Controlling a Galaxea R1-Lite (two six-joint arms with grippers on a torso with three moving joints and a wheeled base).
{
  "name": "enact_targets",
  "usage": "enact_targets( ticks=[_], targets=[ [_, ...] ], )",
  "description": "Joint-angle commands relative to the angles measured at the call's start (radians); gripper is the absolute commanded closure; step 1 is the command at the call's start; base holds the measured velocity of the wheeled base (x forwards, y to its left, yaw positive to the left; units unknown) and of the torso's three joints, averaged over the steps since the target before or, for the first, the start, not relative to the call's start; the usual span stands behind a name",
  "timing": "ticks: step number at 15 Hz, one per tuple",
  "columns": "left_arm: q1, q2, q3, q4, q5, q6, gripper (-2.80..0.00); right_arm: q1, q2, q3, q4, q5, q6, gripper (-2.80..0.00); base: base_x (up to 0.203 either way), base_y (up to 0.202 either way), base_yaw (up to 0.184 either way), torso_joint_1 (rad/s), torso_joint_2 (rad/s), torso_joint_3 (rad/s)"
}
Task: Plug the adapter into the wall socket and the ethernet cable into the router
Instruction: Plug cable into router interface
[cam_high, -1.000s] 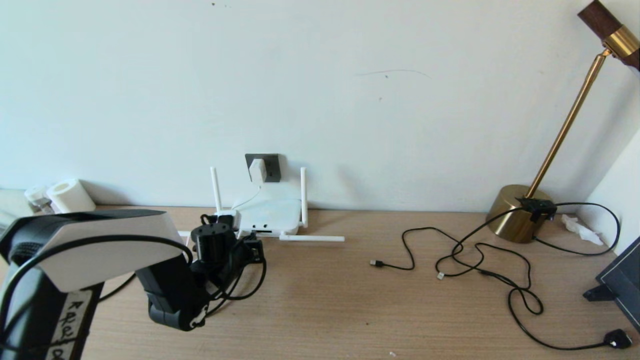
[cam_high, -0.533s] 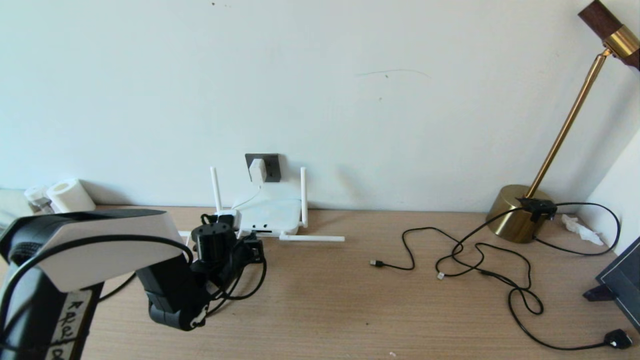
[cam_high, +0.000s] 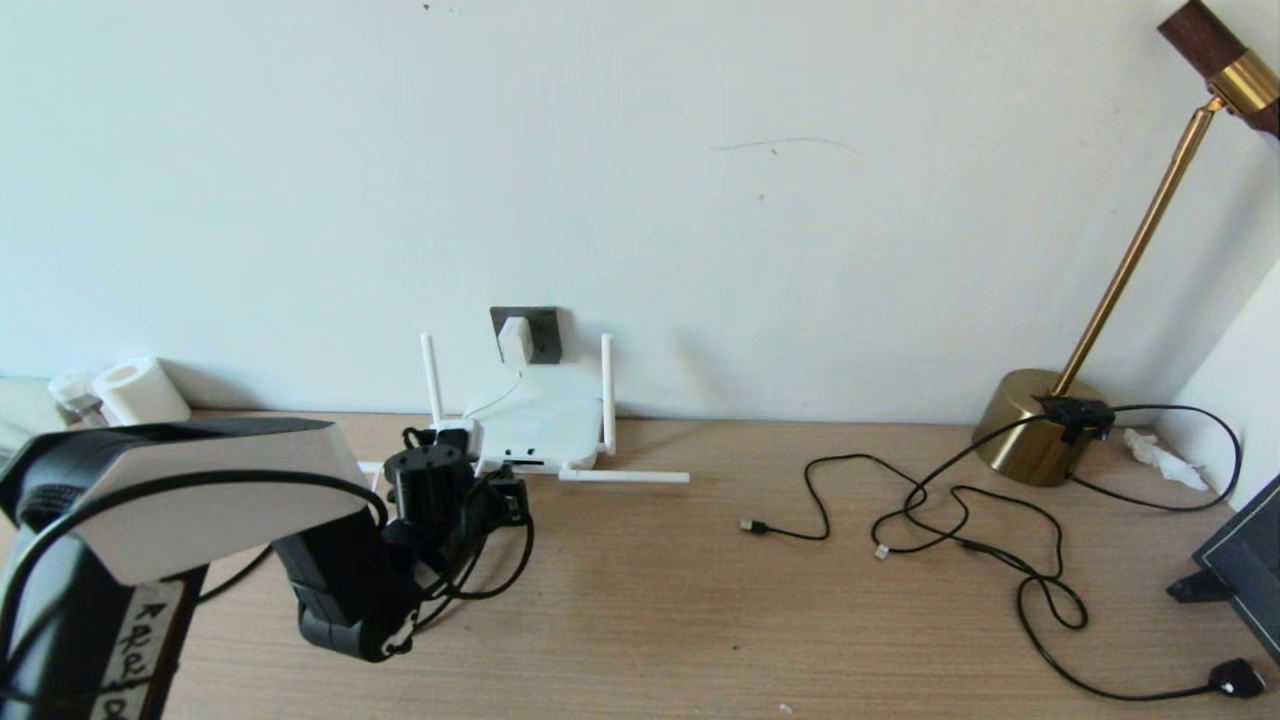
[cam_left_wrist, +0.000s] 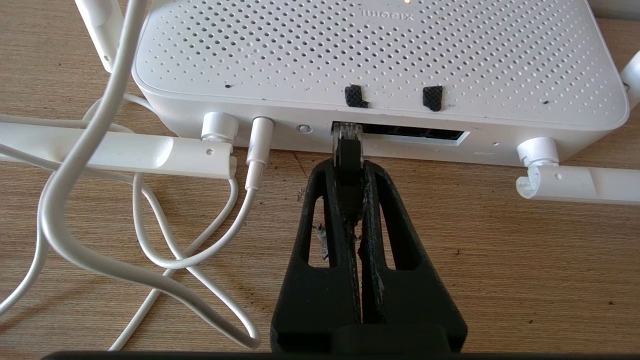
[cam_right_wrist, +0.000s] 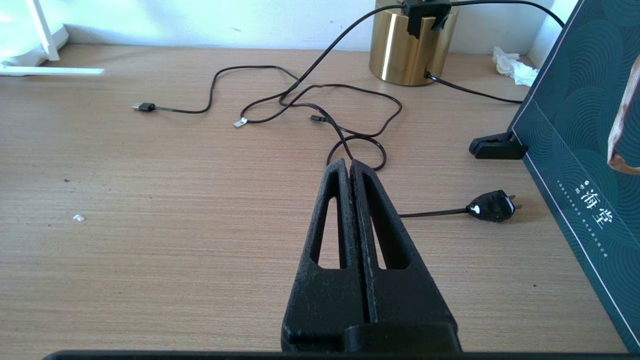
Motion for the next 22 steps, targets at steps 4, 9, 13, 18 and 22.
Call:
enact_targets(
  ticks=[4,9,13,18,22],
  targets=[
    [-0.005,-0.003,0.001,-0.008,0.002,0.001,0.0,0.0,0.002,0.0,0.0,0.0,0.0,0.0,0.0,0.0,0.0,0.0,0.0,0.0],
    [-0.012,-0.005,0.001,-0.008,0.007,0.001,0.0,0.0,0.002,0.0,0.0,0.0,-0.001,0.0,0.0,0.0,0.0,0.0,0.0,0.0],
    [-0.014,-0.006,0.001,-0.008,0.007,0.001,0.0,0.0,0.0,0.0,0.0,0.0,0.001,0.0,0.0,0.0,0.0,0.0,0.0,0.0],
    [-0.01,-0.001,-0.006,-0.008,0.007,0.001,0.0,0.0,0.002,0.0,0.0,0.0,-0.001,0.0,0.0,0.0,0.0,0.0,0.0,0.0],
    [-0.003,-0.001,-0.004,-0.008,0.005,0.001,0.0,0.0,0.002,0.0,0.0,0.0,0.0,0.0,0.0,0.0,0.0,0.0,0.0,0.0]
  ],
)
